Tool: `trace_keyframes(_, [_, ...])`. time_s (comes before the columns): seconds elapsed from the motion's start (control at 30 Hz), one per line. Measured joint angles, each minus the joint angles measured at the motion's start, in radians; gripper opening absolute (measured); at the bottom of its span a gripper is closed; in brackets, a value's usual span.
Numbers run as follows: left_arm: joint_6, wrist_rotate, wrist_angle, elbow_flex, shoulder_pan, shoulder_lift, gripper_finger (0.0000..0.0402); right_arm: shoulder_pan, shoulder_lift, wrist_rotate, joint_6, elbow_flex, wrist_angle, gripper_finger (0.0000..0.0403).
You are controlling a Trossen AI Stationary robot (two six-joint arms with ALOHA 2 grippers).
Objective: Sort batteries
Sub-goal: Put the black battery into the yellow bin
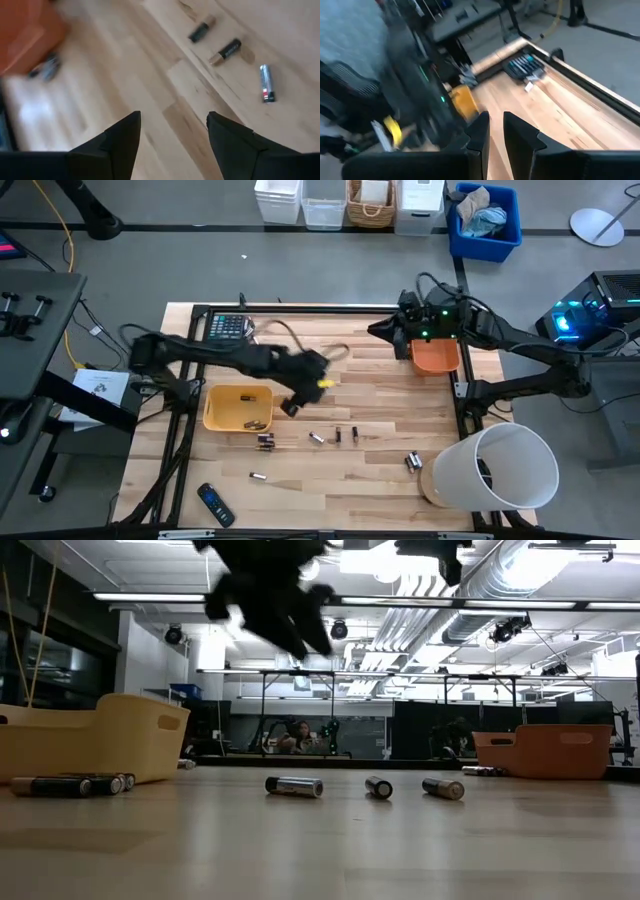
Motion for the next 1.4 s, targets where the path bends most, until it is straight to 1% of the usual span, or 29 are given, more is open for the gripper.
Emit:
trace_keyframes(0.1, [0.084, -0.002, 0.000, 0.067, -0.036, 0.124, 0.0218, 0.000, -0.040, -0.021, 0.050, 0.000, 0.041, 0.0051])
trace_keyframes(0.2, [0.129, 0.010, 0.018, 0.130, -0.075, 0.205, 0.0213, 0.002, -0.079, -0.033, 0.092, 0.000, 0.073, 0.0051])
trace_keyframes(0.37, [0.210, 0.157, 0.114, 0.181, -0.119, 0.288, 0.0199, 0.016, -0.116, -0.033, 0.102, 0.000, 0.075, 0.0051])
trace_keyframes(0.43, [0.244, 0.158, 0.133, 0.183, -0.133, 0.325, 0.0196, 0.017, -0.118, -0.033, 0.131, 0.000, 0.086, 0.0051])
trace_keyframes(0.5, [0.297, 0.132, 0.133, 0.182, -0.142, 0.362, 0.0193, 0.017, -0.117, -0.033, 0.149, 0.000, 0.090, 0.0051])
trace_keyframes(0.57, [0.316, 0.098, 0.125, 0.181, -0.148, 0.388, 0.0193, 0.017, -0.112, -0.032, 0.148, 0.000, 0.095, 0.0051])
trace_keyframes(0.7, [0.347, 0.091, 0.119, 0.181, -0.151, 0.405, 0.0193, 0.017, -0.106, -0.008, 0.145, 0.000, 0.091, 0.0051])
trace_keyframes(0.83, [0.326, 0.122, 0.136, 0.181, -0.143, 0.414, 0.0193, 0.017, -0.106, 0.032, 0.145, 0.000, 0.091, 0.0051])
trace_keyframes(0.93, [0.311, 0.157, 0.144, 0.181, -0.133, 0.441, 0.0192, 0.017, -0.106, 0.033, 0.166, 0.000, 0.091, 0.0051])
trace_keyframes(1.07, [0.315, 0.165, 0.153, 0.181, -0.127, 0.473, 0.0189, 0.017, -0.106, 0.031, 0.173, 0.000, 0.091, 0.0051])
trace_keyframes(1.13, [0.309, 0.173, 0.157, 0.184, -0.122, 0.489, 0.0177, 0.017, -0.106, 0.031, 0.173, 0.000, 0.095, 0.0051])
trace_keyframes(1.2, [0.298, 0.194, 0.146, 0.186, -0.120, 0.497, 0.0151, 0.017, -0.106, 0.031, 0.174, 0.000, 0.099, 0.0051])
trace_keyframes(1.27, [0.278, 0.217, 0.119, 0.186, -0.120, 0.501, 0.0110, 0.018, -0.106, 0.031, 0.174, 0.000, 0.098, 0.0051])
trace_keyframes(1.37, [0.189, 0.235, 0.073, 0.185, -0.120, 0.493, 0.0034, 0.018, -0.106, 0.030, 0.174, 0.000, 0.098, 0.0051])
trace_keyframes(1.4, [0.143, 0.234, 0.060, 0.184, -0.120, 0.489, 0.0030, 0.018, -0.106, 0.030, 0.171, 0.000, 0.098, 0.0051])
